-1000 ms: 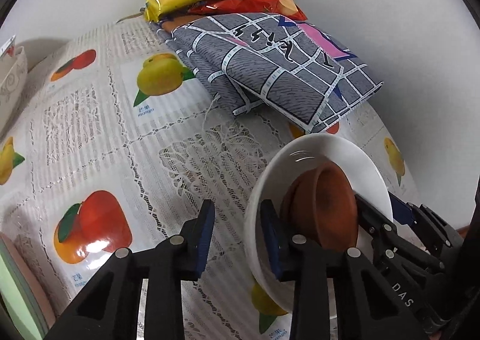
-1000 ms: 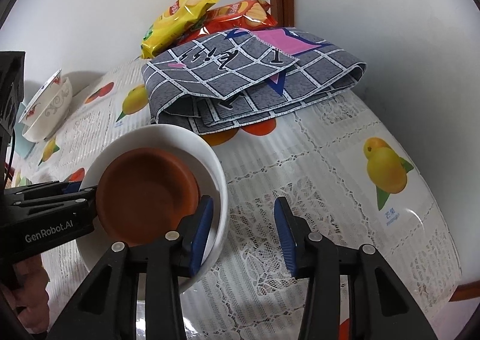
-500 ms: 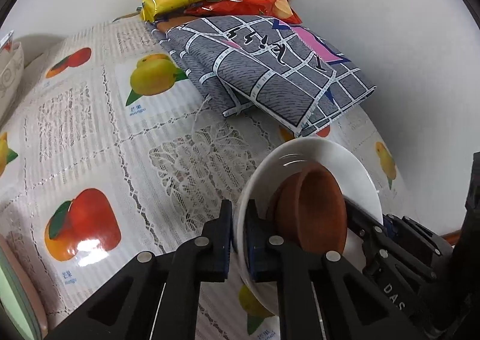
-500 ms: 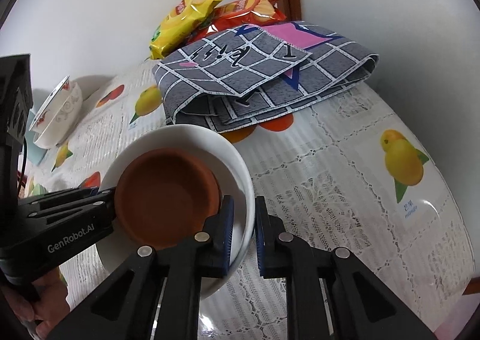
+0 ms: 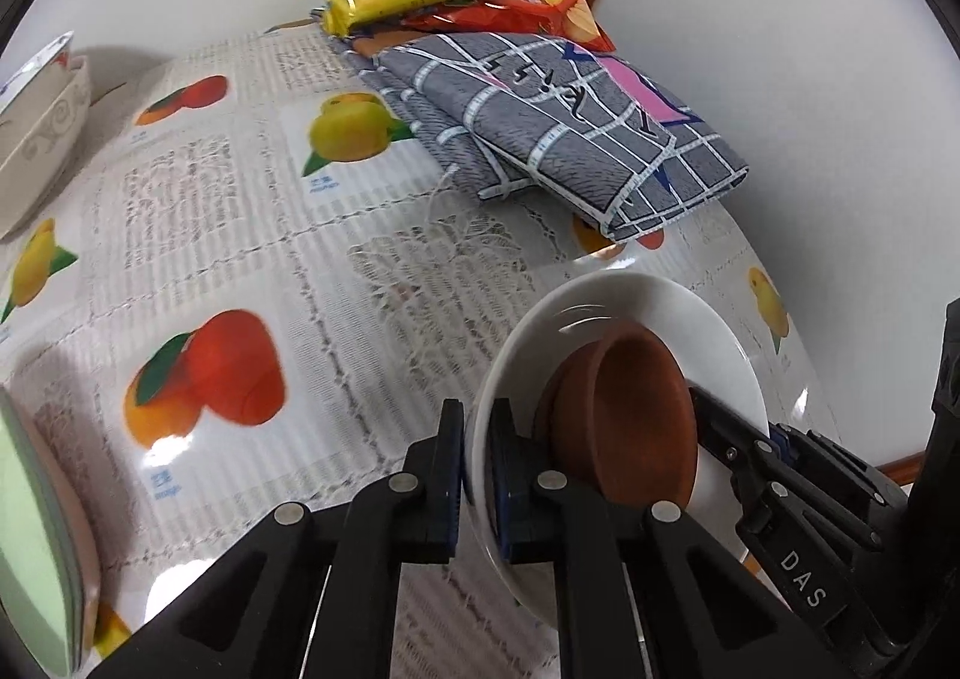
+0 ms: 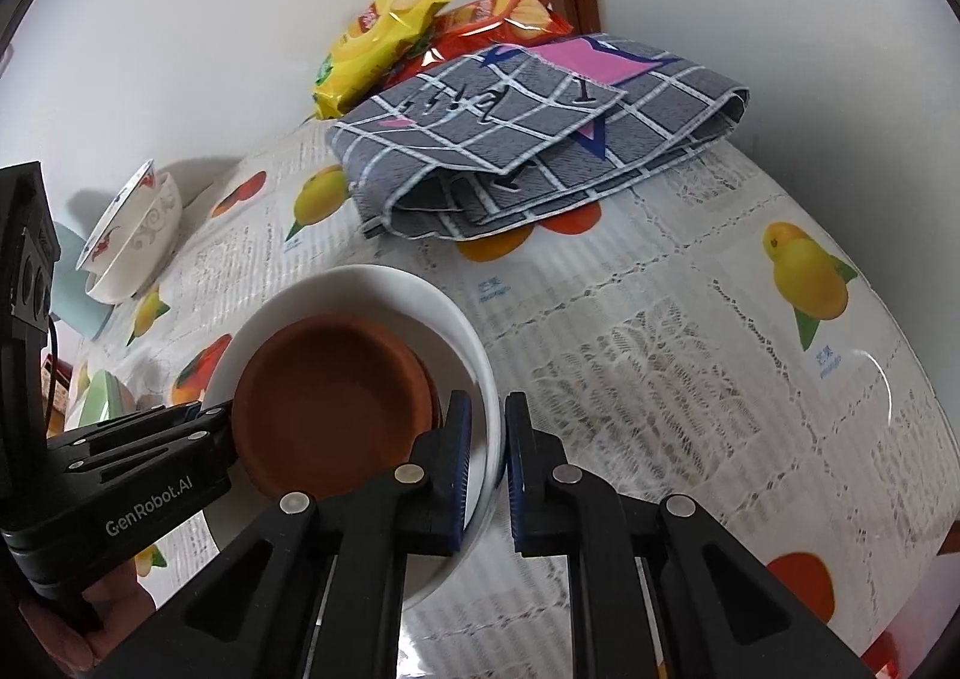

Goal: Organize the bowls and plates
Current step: 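Lift the white bowl with both grippers and carry it toward the light-green plates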

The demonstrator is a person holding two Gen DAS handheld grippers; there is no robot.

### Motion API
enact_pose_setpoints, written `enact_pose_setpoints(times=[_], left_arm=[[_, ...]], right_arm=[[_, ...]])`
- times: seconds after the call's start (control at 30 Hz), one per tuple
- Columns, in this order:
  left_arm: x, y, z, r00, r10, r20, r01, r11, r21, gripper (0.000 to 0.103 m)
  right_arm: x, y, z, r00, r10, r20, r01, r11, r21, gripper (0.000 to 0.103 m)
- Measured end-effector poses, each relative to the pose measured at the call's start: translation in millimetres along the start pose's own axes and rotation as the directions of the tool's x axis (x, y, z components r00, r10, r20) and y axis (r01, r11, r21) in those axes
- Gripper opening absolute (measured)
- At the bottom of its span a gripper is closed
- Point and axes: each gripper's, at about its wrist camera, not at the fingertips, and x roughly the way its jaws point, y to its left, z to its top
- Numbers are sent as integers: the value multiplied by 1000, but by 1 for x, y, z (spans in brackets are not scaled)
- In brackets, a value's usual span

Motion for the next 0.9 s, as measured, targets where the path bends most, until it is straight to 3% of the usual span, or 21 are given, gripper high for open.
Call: enact_pose_setpoints(times=[0.9], left_arm=[[-99,46,-10,992,61,113,-55,997,-52,9]], right_arm=[[-61,87,6,994,78,81,-72,994,-81,11]])
